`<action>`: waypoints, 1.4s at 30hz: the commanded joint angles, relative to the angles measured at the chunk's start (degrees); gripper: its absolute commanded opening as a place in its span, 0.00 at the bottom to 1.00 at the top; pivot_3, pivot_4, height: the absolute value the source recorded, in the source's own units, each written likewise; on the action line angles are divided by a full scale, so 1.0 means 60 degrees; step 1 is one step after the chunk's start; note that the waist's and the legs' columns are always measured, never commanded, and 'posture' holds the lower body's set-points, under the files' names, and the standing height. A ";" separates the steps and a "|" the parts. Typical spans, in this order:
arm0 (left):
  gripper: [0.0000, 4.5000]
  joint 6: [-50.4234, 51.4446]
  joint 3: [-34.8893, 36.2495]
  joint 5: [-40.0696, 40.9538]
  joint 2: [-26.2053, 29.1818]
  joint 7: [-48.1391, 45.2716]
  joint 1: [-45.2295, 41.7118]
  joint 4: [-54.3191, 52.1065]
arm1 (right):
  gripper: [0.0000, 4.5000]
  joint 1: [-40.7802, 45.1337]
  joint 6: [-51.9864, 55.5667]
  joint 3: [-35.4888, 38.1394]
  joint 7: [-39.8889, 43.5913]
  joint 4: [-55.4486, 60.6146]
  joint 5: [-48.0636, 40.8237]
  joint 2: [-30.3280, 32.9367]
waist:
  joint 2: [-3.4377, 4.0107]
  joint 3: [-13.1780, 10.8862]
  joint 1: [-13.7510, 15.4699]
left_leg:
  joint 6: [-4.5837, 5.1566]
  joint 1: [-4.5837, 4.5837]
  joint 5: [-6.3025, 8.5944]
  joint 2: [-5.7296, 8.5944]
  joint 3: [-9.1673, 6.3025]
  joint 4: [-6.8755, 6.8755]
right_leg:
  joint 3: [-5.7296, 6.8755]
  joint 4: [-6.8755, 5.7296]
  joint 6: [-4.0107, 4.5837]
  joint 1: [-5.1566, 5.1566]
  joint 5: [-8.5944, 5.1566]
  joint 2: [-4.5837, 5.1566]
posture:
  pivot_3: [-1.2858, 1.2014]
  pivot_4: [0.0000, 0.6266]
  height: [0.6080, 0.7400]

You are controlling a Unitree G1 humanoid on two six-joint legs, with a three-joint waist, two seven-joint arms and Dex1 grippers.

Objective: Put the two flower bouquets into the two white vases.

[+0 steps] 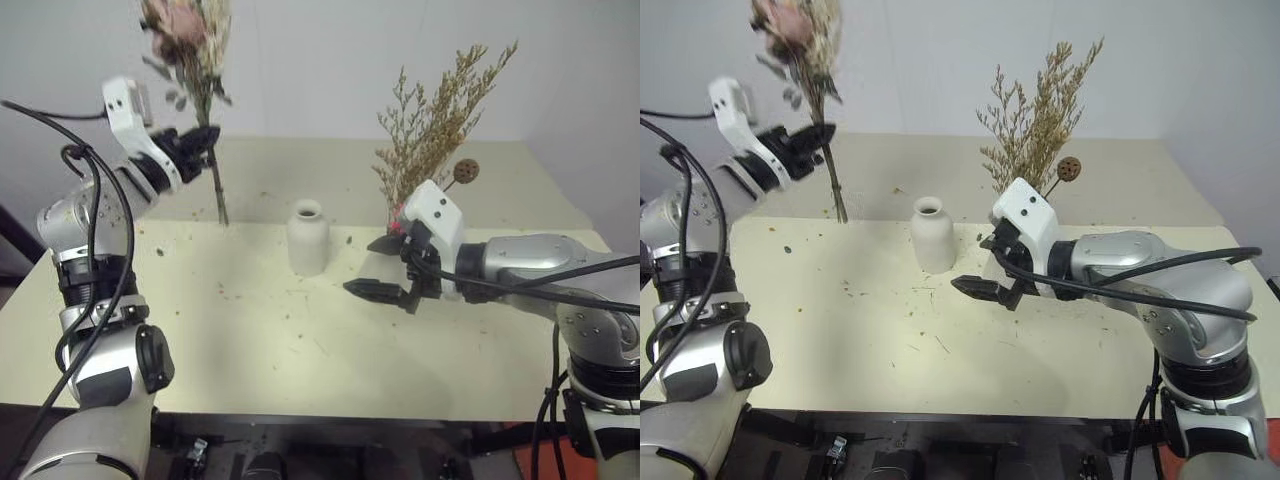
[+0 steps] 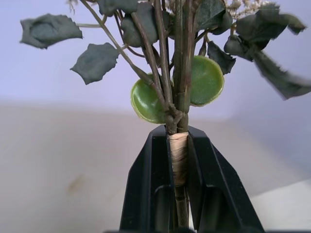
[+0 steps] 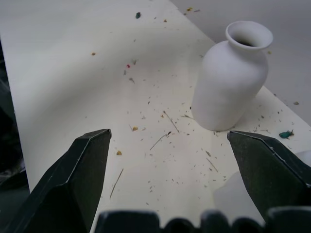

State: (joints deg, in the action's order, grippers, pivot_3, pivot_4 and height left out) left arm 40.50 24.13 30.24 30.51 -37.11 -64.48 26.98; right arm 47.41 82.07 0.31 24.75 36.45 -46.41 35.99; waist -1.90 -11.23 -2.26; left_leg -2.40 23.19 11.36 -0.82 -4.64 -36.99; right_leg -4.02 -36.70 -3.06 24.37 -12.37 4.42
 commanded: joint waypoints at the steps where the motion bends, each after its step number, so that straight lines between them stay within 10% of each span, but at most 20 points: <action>1: 0.03 -0.1119 -0.0113 0.0397 -0.0093 -0.1577 -0.0767 0.0969 | 1.00 0.0431 0.1416 0.0664 -0.1239 0.0996 0.0117 -0.0924 | 0.0000 0.0000 -0.0009 | 0.0000 0.0000 -0.0001 -0.0001 0.0000 0.0000 | 0.0000 -0.0004 0.0002 0.0001 0.0002 -0.0002 | 0.52 0.24 1.00; 19: 0.03 -0.5319 -0.0008 0.0206 -0.1163 -0.5361 -0.2743 0.6128 | 1.00 -0.0300 0.1738 0.0114 -0.3942 0.2256 0.0173 -0.1662 | 0.0001 0.0000 -0.0075 | 0.0002 0.0012 0.0000 -0.0001 -0.0004 0.0003 | 0.0001 0.0000 -0.0001 0.0011 -0.0001 -0.0003 | 0.52 0.24 1.00; 42: 0.03 -0.7754 0.0262 -0.0731 -0.1840 -0.4816 -0.2901 0.7750 | 1.00 -0.0633 0.1738 0.0377 -0.4670 0.2475 0.0166 -0.2599 | 0.0001 0.0000 -0.0073 | 0.0002 0.0015 0.0000 -0.0002 -0.0007 0.0003 | 0.0002 -0.0002 -0.0003 0.0013 -0.0002 -0.0004 | 0.52 0.24 1.00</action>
State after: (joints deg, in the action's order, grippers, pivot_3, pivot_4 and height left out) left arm -4.13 25.31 26.42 19.56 -66.30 -79.48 73.86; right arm 43.68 92.04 0.89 -2.61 49.14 -46.01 20.88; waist -1.90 -11.23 -2.70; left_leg -2.39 23.27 11.36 -0.83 -4.68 -36.97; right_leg -4.02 -36.72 -3.08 24.45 -12.38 4.39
